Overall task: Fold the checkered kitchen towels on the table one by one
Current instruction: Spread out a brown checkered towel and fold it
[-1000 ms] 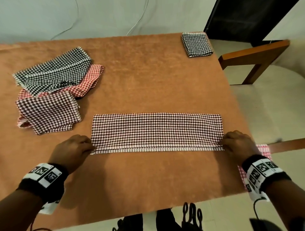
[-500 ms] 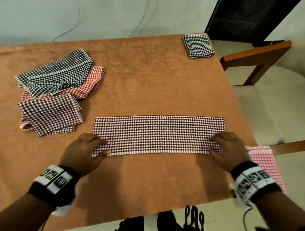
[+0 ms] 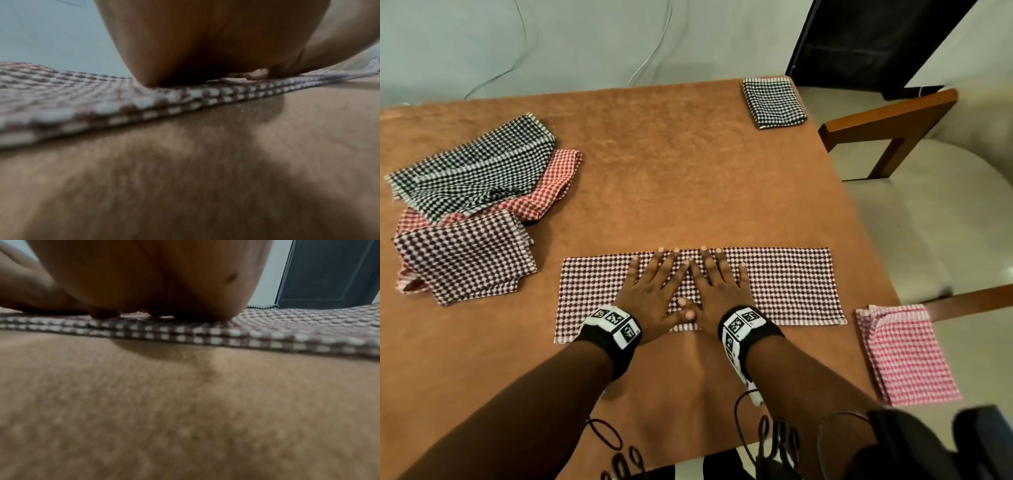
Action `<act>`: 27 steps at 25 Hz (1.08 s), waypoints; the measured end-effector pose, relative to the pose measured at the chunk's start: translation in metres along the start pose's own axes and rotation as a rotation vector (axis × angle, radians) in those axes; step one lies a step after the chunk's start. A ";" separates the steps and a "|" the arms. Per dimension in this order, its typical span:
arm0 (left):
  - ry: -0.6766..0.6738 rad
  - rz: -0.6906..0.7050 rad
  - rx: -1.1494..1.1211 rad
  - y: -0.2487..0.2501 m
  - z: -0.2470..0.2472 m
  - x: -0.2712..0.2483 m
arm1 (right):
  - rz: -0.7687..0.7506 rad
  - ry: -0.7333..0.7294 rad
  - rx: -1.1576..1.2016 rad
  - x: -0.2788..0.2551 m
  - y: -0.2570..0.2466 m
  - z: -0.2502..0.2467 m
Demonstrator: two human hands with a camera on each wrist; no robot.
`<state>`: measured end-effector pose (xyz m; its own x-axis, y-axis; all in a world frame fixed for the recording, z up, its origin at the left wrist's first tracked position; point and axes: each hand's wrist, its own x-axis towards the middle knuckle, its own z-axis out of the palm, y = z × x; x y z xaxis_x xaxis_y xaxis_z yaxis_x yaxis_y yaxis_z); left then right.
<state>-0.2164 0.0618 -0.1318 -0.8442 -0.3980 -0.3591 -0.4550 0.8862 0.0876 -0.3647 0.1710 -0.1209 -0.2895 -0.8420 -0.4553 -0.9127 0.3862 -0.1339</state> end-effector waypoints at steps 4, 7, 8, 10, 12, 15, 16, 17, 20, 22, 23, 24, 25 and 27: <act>0.017 -0.108 -0.037 -0.023 0.003 -0.008 | 0.037 0.018 0.023 -0.003 0.027 0.001; 0.051 -0.201 -0.062 -0.052 0.009 -0.027 | 0.147 0.030 0.057 -0.010 0.071 0.000; 0.057 -0.231 -0.066 -0.062 0.012 -0.033 | 0.186 0.038 0.068 -0.012 0.087 0.000; 0.055 -0.289 -0.064 -0.078 0.016 -0.046 | 0.270 0.052 0.091 -0.019 0.117 0.001; 0.047 -0.325 -0.079 -0.089 0.018 -0.054 | 0.344 0.063 0.094 -0.025 0.142 0.002; 0.045 -0.352 -0.097 -0.092 0.017 -0.058 | 0.395 0.063 0.098 -0.029 0.159 0.004; 0.040 -0.363 -0.099 -0.091 0.017 -0.057 | 0.395 0.070 0.111 -0.029 0.160 0.003; 0.036 -0.385 -0.109 -0.089 0.017 -0.057 | 0.393 0.096 0.130 -0.030 0.160 0.001; 0.065 -0.484 -0.202 -0.085 0.014 -0.060 | 0.448 0.306 0.259 -0.042 0.163 -0.006; 0.102 -0.495 -0.247 -0.078 0.013 -0.067 | 0.517 0.379 0.377 -0.059 0.166 -0.004; 0.139 -0.485 -0.251 -0.072 0.011 -0.071 | 0.544 0.374 0.406 -0.066 0.166 -0.002; 0.184 -0.473 -0.253 -0.065 0.010 -0.075 | 0.571 0.350 0.421 -0.072 0.166 0.001; 0.233 -0.463 -0.261 -0.057 0.008 -0.078 | 0.599 0.323 0.426 -0.074 0.166 0.002; 0.309 -0.452 -0.300 -0.038 0.002 -0.081 | 0.677 0.277 0.481 -0.074 0.167 -0.002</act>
<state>-0.1301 0.0611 -0.1081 -0.5723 -0.8080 -0.1399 -0.8081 0.5268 0.2635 -0.4959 0.2974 -0.1078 -0.8420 -0.4112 -0.3492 -0.3165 0.9007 -0.2975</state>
